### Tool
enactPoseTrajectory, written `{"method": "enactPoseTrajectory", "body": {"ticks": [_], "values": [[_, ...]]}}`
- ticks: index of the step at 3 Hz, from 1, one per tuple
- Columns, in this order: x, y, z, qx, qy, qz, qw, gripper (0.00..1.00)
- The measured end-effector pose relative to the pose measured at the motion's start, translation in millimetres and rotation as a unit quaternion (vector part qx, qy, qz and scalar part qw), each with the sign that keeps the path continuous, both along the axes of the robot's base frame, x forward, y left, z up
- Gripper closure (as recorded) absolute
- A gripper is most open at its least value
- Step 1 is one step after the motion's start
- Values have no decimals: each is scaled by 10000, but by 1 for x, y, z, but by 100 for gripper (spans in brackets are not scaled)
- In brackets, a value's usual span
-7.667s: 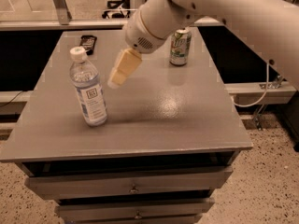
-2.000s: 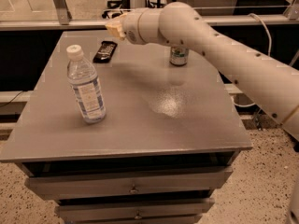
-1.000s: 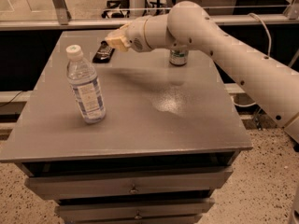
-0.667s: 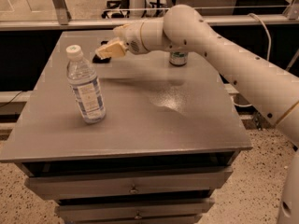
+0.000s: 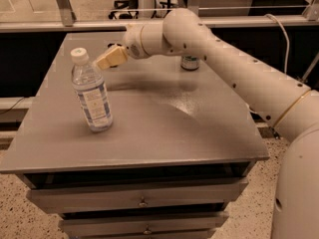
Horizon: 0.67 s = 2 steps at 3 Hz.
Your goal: Pick rxbar chocolate
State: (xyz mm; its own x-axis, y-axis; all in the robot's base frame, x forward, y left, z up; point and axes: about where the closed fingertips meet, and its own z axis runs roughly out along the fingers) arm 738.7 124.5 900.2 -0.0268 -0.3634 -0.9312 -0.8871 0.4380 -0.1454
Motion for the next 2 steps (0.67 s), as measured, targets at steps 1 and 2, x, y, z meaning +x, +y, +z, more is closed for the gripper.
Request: {"method": "enactPoseTrajectory", "body": {"ticks": [1,2], "values": [[7,12,-12,13,119,-19,9999,0],[21,18,-28,-32,235,-122,9996,0]]}}
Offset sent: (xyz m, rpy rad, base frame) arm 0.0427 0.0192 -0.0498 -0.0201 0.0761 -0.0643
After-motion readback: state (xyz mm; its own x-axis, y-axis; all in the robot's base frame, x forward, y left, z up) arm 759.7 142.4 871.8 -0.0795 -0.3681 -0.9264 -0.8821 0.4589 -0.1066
